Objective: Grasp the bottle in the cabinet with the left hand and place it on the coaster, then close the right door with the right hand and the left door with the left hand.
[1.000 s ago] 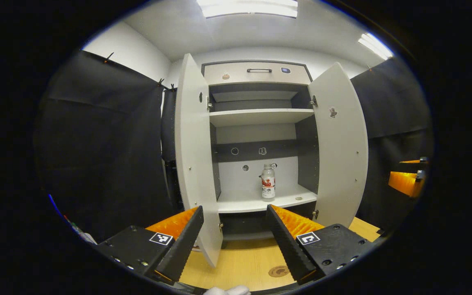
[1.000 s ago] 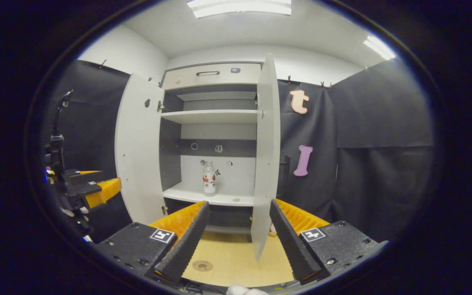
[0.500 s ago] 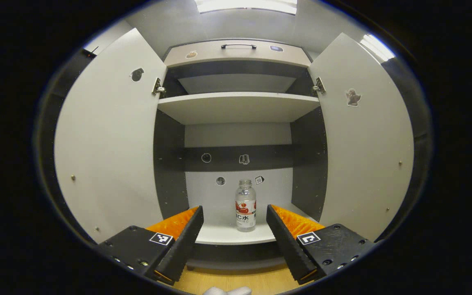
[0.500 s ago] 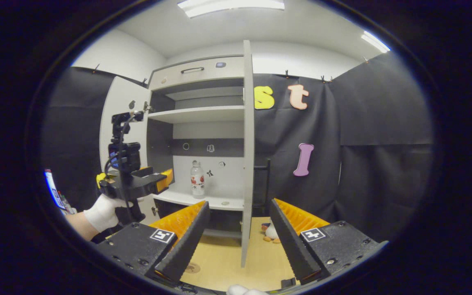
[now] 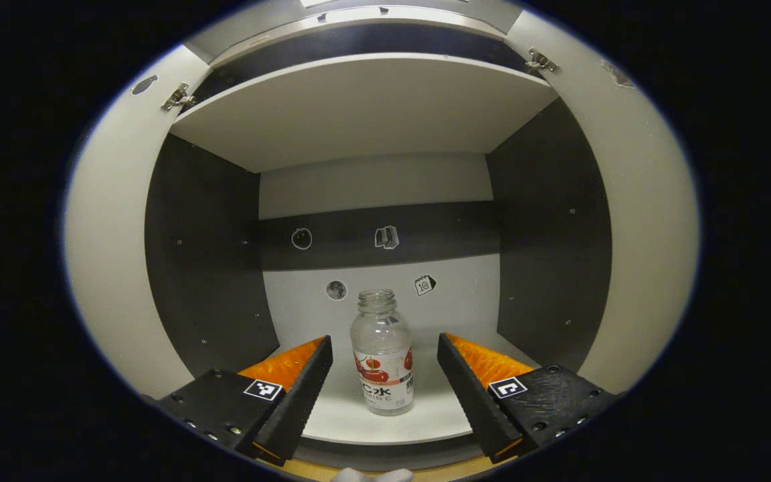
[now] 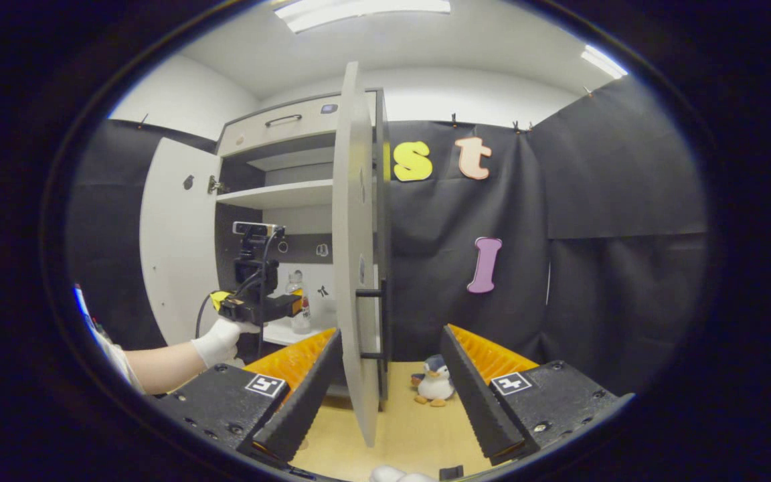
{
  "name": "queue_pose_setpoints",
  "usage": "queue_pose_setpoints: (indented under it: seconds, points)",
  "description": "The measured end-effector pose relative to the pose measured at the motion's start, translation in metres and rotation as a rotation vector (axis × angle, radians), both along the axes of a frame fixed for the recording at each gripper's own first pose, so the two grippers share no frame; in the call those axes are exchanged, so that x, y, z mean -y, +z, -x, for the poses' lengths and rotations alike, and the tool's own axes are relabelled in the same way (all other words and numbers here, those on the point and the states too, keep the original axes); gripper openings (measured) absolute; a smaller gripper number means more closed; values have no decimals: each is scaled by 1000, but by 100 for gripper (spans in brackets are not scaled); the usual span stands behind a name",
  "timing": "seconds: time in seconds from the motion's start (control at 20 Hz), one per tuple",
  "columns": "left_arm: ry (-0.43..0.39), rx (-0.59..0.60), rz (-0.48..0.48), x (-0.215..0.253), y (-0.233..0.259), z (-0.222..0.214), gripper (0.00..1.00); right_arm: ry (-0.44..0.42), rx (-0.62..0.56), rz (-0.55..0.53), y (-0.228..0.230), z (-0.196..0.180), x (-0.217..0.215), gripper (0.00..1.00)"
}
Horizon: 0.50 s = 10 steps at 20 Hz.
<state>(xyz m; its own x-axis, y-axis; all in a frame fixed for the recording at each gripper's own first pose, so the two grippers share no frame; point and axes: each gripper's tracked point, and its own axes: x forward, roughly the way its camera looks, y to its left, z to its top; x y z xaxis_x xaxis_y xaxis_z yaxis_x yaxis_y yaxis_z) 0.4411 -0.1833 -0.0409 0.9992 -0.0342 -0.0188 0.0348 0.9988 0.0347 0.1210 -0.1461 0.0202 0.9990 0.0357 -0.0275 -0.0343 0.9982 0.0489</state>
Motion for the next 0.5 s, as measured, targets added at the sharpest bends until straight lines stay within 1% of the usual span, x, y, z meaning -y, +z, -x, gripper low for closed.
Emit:
queue_pose_setpoints:
  seconds: [0.05, 0.2, 0.25, 0.5]
  points:
    - [7, -1, -1, -1, -2, -12, 96, -1, -1, 9, 0, -2, 3, 94]
    - [36, 3, -19, -4, -4, -26, 96, 2, 3, 14, 1, -10, 7, 97]
    - [31, -1, -14, -2, -5, -30, 96, 6, 2, 13, 1, -12, 8, 94]
    - [23, -21, 7, 1, -11, -50, 96, 10, -11, 8, -2, -24, 15, 95]
